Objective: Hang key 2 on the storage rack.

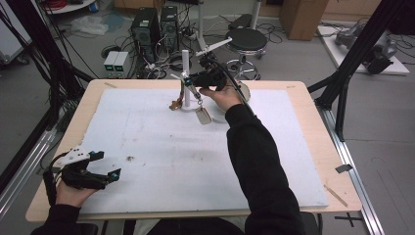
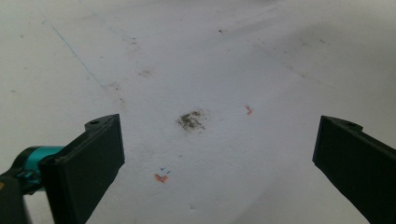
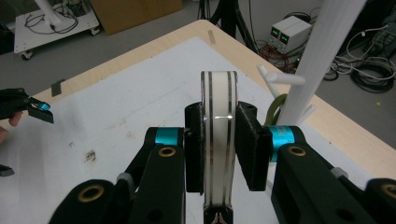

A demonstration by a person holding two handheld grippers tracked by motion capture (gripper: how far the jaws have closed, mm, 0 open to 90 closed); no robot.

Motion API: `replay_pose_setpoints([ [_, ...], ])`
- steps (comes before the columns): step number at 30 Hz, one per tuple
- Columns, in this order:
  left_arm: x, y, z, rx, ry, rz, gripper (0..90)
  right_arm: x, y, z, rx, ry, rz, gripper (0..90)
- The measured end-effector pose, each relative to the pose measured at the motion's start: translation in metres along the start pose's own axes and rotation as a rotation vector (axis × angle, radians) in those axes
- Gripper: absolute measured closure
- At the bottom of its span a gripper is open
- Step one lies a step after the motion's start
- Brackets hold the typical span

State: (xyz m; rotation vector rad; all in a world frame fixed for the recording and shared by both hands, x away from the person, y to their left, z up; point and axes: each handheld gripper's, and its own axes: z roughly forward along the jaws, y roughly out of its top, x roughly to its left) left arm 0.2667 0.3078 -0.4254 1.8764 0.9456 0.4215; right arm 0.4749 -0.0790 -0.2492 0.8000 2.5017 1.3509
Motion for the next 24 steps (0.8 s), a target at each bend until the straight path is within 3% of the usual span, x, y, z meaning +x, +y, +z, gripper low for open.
replay_pose_setpoints([
  [9, 0.001, 0.000, 0.001, -0.003, -0.005, -0.002, 2.5, -0.001, 0.018, 0.007, -0.021, 0.025, 0.009, 74.1],
  [24, 0.001, 0.001, 0.000, -0.015, -0.012, -0.004, 2.5, -0.004, 0.049, 0.014, -0.023, 0.021, -0.027, 74.1],
])
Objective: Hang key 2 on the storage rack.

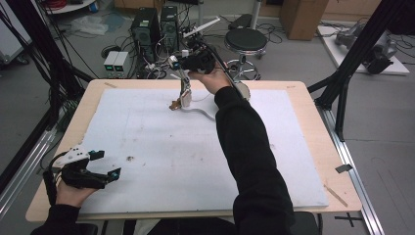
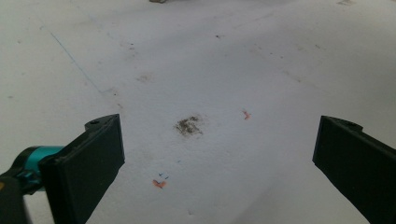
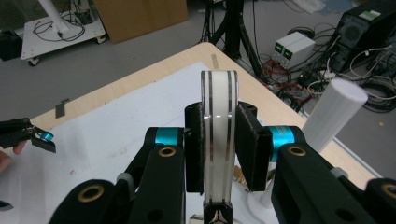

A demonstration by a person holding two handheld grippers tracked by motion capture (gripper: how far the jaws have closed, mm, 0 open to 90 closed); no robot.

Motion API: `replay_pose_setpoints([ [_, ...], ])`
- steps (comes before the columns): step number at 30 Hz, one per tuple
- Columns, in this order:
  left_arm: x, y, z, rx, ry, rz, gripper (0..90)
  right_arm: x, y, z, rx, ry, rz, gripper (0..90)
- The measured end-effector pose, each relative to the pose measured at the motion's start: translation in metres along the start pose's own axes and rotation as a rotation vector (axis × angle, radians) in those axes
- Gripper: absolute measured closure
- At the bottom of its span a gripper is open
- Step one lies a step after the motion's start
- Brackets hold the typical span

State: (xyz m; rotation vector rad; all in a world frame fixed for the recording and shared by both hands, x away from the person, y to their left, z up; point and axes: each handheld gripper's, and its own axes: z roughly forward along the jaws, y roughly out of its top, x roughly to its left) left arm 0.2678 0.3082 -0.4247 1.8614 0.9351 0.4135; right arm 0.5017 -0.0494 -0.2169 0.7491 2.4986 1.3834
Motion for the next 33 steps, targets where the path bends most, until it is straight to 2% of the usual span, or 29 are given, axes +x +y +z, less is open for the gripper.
replay_pose_setpoints([
  [10, 0.000, 0.000, 0.000, -0.004, -0.001, 0.000, 2.5, -0.006, 0.022, 0.000, -0.011, -0.010, -0.006, 74.1],
  [16, 0.001, 0.000, 0.000, -0.006, -0.002, 0.001, 2.5, -0.007, 0.036, 0.002, 0.007, -0.031, -0.027, 74.1],
  [18, 0.001, 0.000, 0.000, -0.006, -0.003, 0.001, 2.5, -0.009, 0.039, 0.002, 0.004, -0.033, -0.019, 74.1],
  [29, 0.001, 0.002, -0.003, -0.028, -0.012, -0.004, 2.5, -0.016, 0.048, 0.009, 0.032, -0.047, -0.013, 74.1],
  [33, 0.002, 0.001, -0.002, -0.025, -0.012, -0.003, 2.5, -0.022, 0.050, 0.013, 0.035, -0.070, -0.003, 74.1],
])
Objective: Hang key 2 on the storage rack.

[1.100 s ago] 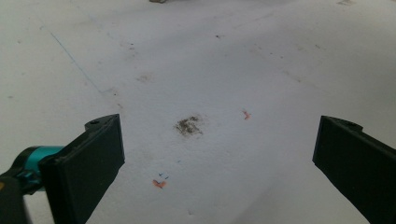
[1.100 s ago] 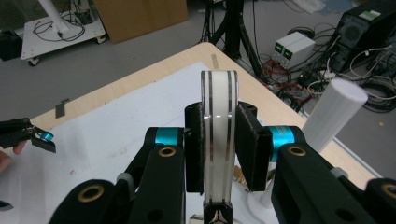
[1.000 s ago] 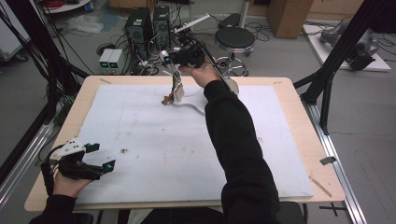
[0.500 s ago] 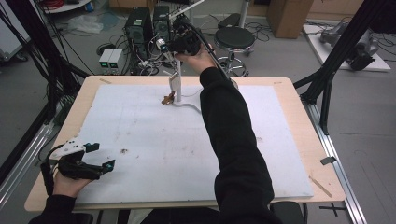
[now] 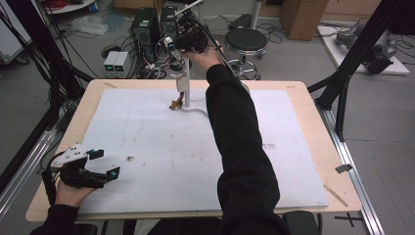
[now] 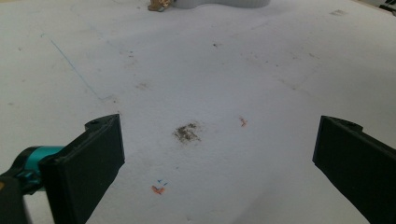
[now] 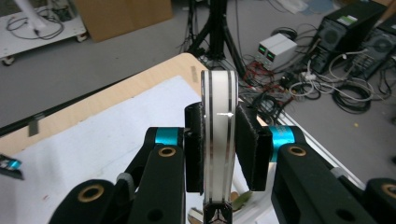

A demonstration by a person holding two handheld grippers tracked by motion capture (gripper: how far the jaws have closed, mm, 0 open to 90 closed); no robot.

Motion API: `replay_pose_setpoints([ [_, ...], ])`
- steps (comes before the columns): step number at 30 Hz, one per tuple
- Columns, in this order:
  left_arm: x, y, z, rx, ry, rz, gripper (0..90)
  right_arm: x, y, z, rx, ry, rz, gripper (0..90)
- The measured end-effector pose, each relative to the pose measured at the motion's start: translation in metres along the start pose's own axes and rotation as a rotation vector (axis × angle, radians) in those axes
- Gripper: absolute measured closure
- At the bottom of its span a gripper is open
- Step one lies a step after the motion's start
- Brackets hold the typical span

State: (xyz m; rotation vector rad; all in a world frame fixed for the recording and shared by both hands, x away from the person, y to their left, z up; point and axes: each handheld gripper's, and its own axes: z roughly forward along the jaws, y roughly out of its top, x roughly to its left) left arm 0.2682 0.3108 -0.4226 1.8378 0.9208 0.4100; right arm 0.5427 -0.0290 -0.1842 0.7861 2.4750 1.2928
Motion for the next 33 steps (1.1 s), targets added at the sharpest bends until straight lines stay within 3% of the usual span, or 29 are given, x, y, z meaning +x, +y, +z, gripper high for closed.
replay_pose_setpoints([
  [5, 0.001, 0.000, 0.000, 0.001, 0.002, -0.003, 2.5, -0.011, -0.003, 0.002, -0.014, -0.019, 0.039, 74.1],
  [14, 0.001, 0.000, 0.000, 0.003, 0.000, -0.001, 2.5, -0.016, -0.011, 0.004, -0.023, -0.032, 0.053, 73.8],
  [18, 0.001, 0.000, 0.000, 0.000, 0.002, -0.004, 2.5, -0.015, -0.017, 0.004, -0.018, 0.001, 0.034, 72.6],
  [21, 0.001, 0.000, 0.000, 0.001, 0.003, -0.006, 2.5, -0.013, -0.022, 0.001, -0.028, -0.015, 0.023, 51.0],
  [24, 0.001, 0.000, 0.000, 0.002, 0.004, -0.005, 2.5, -0.014, -0.026, -0.005, -0.040, -0.005, 0.024, 36.2],
  [27, 0.001, 0.000, 0.001, 0.002, 0.004, -0.006, 2.5, -0.013, -0.031, -0.013, -0.048, -0.026, 0.023, 20.0],
  [29, 0.001, 0.000, 0.001, 0.003, 0.005, -0.006, 2.5, -0.015, -0.035, -0.017, -0.040, -0.030, 0.046, 9.0],
  [31, 0.001, 0.000, 0.000, 0.001, 0.008, -0.006, 2.5, -0.016, -0.039, -0.021, -0.026, -0.024, 0.073, 8.3],
  [32, 0.001, 0.000, 0.000, 0.000, 0.009, -0.006, 2.5, -0.016, -0.042, -0.023, -0.025, -0.018, 0.082, 1.5],
  [33, 0.001, 0.000, 0.000, -0.002, 0.008, -0.006, 2.5, -0.015, -0.044, -0.025, -0.023, -0.031, 0.080, 0.6],
])
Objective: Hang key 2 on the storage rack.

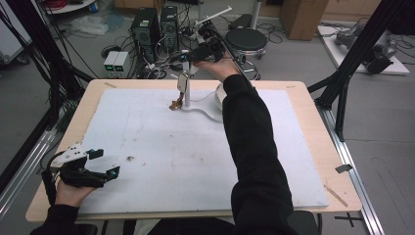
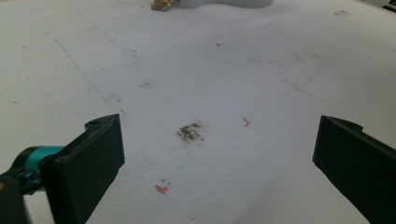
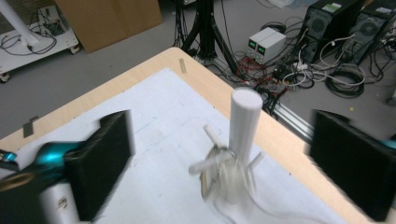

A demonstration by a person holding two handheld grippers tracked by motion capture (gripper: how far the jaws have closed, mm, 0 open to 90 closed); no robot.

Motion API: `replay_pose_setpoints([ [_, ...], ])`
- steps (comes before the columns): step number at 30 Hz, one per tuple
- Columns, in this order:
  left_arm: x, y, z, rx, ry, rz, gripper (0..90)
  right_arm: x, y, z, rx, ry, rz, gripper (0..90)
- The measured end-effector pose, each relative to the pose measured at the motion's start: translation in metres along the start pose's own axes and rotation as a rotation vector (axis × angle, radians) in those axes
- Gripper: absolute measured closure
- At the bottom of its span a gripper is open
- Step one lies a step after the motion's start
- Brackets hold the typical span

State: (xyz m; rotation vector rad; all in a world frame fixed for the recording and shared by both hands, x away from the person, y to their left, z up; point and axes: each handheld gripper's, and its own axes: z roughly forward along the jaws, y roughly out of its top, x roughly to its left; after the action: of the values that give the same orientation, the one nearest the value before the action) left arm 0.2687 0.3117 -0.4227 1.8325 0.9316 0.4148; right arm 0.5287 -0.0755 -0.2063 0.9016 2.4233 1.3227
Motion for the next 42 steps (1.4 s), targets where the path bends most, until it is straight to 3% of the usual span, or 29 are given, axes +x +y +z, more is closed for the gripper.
replay_pose_setpoints([
  [4, -0.001, 0.000, 0.000, 0.000, 0.000, -0.001, 2.5, 0.001, -0.011, -0.010, 0.007, -0.043, -0.031, 0.5],
  [7, -0.001, 0.000, 0.000, -0.001, 0.000, 0.000, 2.5, 0.000, -0.017, -0.016, 0.012, -0.049, -0.035, 0.5],
  [17, -0.002, 0.000, -0.001, -0.001, 0.002, 0.000, 2.5, -0.002, -0.042, -0.037, 0.019, -0.070, 0.004, 0.5],
  [19, -0.002, 0.000, -0.001, -0.003, 0.001, 0.001, 2.5, -0.002, -0.046, -0.040, 0.021, -0.086, -0.007, 0.6],
  [22, -0.001, 0.000, 0.000, -0.003, -0.003, 0.002, 2.5, -0.002, -0.053, -0.047, 0.000, -0.081, -0.008, 0.6],
  [32, -0.001, 0.000, -0.001, -0.003, -0.003, -0.003, 2.5, -0.005, -0.082, -0.055, 0.014, -0.081, 0.002, 0.6],
  [35, -0.001, -0.001, 0.000, 0.004, -0.004, -0.001, 2.5, -0.003, -0.090, -0.058, 0.014, -0.090, -0.028, 0.6],
  [42, -0.001, -0.001, 0.001, 0.003, -0.003, -0.001, 2.5, -0.007, -0.111, -0.064, 0.022, -0.081, -0.003, 0.6],
])
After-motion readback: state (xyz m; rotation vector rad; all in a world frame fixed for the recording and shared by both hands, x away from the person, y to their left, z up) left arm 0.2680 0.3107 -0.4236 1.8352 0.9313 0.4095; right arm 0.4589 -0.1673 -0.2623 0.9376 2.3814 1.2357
